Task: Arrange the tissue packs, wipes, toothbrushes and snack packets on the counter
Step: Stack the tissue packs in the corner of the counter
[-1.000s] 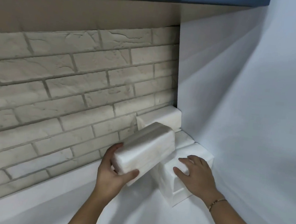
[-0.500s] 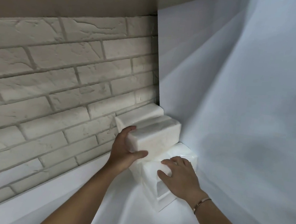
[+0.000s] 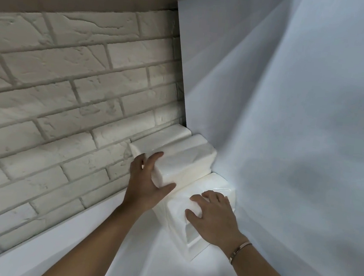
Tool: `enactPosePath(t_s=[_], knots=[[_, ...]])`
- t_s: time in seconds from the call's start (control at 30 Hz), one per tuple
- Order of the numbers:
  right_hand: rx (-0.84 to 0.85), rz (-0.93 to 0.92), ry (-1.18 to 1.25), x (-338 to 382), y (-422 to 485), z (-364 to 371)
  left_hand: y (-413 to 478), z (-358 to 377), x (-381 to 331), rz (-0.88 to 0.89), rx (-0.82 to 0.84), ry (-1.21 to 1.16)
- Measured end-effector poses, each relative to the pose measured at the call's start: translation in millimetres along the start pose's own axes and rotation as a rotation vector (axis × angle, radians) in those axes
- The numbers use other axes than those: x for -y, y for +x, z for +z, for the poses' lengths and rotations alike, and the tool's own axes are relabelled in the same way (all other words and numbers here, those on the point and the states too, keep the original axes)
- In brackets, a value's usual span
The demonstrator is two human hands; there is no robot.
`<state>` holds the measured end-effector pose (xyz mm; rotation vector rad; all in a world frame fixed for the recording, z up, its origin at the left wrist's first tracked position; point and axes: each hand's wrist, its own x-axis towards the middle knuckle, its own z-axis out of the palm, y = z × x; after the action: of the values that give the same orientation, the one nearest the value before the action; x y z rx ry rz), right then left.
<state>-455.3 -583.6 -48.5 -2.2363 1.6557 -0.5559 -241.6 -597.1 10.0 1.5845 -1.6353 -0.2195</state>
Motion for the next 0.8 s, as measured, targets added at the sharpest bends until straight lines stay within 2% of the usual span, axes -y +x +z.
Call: enactPosePath(t_s=[0.07,0.13,0.2,0.3,0.37,0.4,0.53,0.63,0.8], knots=[[-0.001,0.0,-0.004,-1,0,1,-2,-3,-4,0.045,-0.008,0.056],[0.014,0.009,-0.001,-2,1,2,-6,-4,-4,-0.003,0.025,0.009],[0.023,0.008,0.004,-2,1,2,-13,-1,-5,-0.171,0.031,-0.221],[0.034,0.013,0.01,-1,2,2,-13,6,-7,-0.587,-0.095,-0.615],[0.033,0.014,0.015,-1,3,2,-7,2,-13,-0.807,-0.022,-0.678],[0.035,0.013,0.016,-1,3,1,-4,0,-14,-0.845,0.035,-0.676],[0.061,0.014,0.025,-1,1,-1,-3,-3,-22,-0.763,0.023,-0.626],[0.055,0.008,0.032,-1,2,-1,-5,-6,-29,-0.597,0.022,-0.565],[0.036,0.001,0.039,-1,2,0,-10,-22,-35,-0.198,0.152,-0.215]])
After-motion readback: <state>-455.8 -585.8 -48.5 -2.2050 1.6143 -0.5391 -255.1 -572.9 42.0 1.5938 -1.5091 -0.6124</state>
